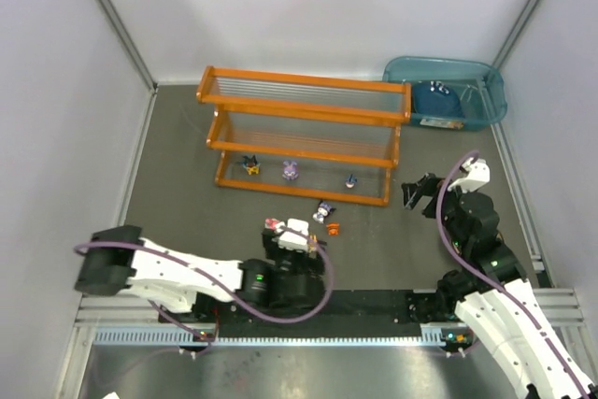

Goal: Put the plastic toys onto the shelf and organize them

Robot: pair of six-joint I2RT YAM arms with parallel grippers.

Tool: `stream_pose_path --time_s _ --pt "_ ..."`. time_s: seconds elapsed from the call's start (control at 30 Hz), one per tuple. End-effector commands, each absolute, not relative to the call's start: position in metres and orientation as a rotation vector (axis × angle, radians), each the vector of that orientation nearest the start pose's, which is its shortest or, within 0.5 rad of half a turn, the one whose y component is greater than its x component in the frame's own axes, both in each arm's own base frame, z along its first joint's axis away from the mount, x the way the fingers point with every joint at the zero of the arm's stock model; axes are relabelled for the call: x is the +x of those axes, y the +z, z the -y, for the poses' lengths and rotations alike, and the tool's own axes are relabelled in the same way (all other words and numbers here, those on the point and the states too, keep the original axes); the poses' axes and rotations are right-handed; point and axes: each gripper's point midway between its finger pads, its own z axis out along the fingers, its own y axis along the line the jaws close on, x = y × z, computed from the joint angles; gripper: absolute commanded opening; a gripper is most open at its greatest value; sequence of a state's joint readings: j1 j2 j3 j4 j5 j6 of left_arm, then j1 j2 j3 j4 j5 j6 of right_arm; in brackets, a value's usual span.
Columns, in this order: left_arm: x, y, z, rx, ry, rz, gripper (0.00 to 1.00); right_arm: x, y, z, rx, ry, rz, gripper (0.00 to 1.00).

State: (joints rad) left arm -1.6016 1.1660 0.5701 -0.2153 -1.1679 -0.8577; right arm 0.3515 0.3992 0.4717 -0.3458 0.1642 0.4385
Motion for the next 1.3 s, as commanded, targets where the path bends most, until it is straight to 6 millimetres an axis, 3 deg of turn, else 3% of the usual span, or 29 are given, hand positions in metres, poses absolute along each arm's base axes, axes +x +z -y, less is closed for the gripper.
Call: stream_pose_path --time_s 0.0,0.03,0.07,0.1,0.13,0.17,0.4,0.47,0.57,0.6,0.63,0.67,0.7,0.73,0.8,0.83,0.87,0.97,1.27 --pt "0.134 0.141 0.267 -0.005 -0.201 -1.835 0.96 0.235 0.196 -0.071 0.201 0.385 -1.824 0.99" --pt "0.132 0.141 0.269 -0.132 -0.254 -1.834 0.96 0.235 0.195 -0.071 0.202 0.384 -1.823 0.99" --pt "0.133 0.143 0.248 -0.064 -0.119 -1.823 0.97 0.234 0.195 -0.071 0.2 0.385 -1.821 0.99" --pt "0.128 0.144 0.255 -0.054 -0.085 -1.809 0.98 0.233 0.194 -0.07 0.201 0.387 -1.818 0.99" --pt "0.127 0.15 0.259 -0.159 -0.159 -1.779 0.98 0.233 0.193 -0.07 0.2 0.384 -1.817 0.99" --pt "0.126 0.153 0.26 -0.099 -0.125 -1.765 0.99 0.232 0.193 -0.07 0.197 0.387 -1.815 0.99" --pt "0.123 0.151 0.262 -0.152 -0.272 -1.804 0.96 0.231 0.192 -0.068 0.207 0.386 -1.806 0.99" --pt "0.127 0.151 0.247 -0.153 -0.276 -1.796 0.95 0.231 0.191 -0.069 0.205 0.389 -1.806 0.99" --pt "0.137 0.177 0.221 -0.269 -0.415 -1.765 0.94 0.23 0.19 -0.07 0.201 0.396 -1.809 0.99" --pt "0.14 0.177 0.213 -0.099 -0.295 -1.777 0.94 0.23 0.189 -0.071 0.2 0.397 -1.811 0.99" --pt "0.138 0.197 0.256 -0.221 -0.523 -1.769 0.93 0.23 0.189 -0.071 0.2 0.4 -1.81 0.99" --pt "0.15 0.189 0.249 -0.169 -0.533 -1.774 0.93 0.231 0.189 -0.071 0.204 0.399 -1.809 0.99" --pt "0.146 0.181 0.265 0.121 -0.532 -1.797 0.91 0.231 0.189 -0.071 0.201 0.399 -1.81 0.99" --pt "0.15 0.207 0.283 0.038 -0.743 -1.706 0.83 0.231 0.189 -0.07 0.205 0.397 -1.809 0.99" --pt "0.157 0.197 0.279 0.085 -0.593 -1.749 0.81 0.231 0.19 -0.07 0.199 0.391 -1.807 0.99" --pt "0.161 0.179 0.257 0.15 -0.359 -1.798 0.83 0.23 0.19 -0.069 0.202 0.387 -1.807 0.99" --pt "0.161 0.197 0.278 0.081 -0.399 -1.812 0.83 0.23 0.19 -0.069 0.202 0.391 -1.806 0.99" --pt "0.155 0.196 0.307 0.137 -0.478 -1.813 0.84 0.231 0.19 -0.068 0.21 0.387 -1.802 0.99" --pt "0.147 0.15 0.309 0.096 -0.462 -1.907 0.77 0.23 0.189 -0.068 0.206 0.387 -1.809 0.99"
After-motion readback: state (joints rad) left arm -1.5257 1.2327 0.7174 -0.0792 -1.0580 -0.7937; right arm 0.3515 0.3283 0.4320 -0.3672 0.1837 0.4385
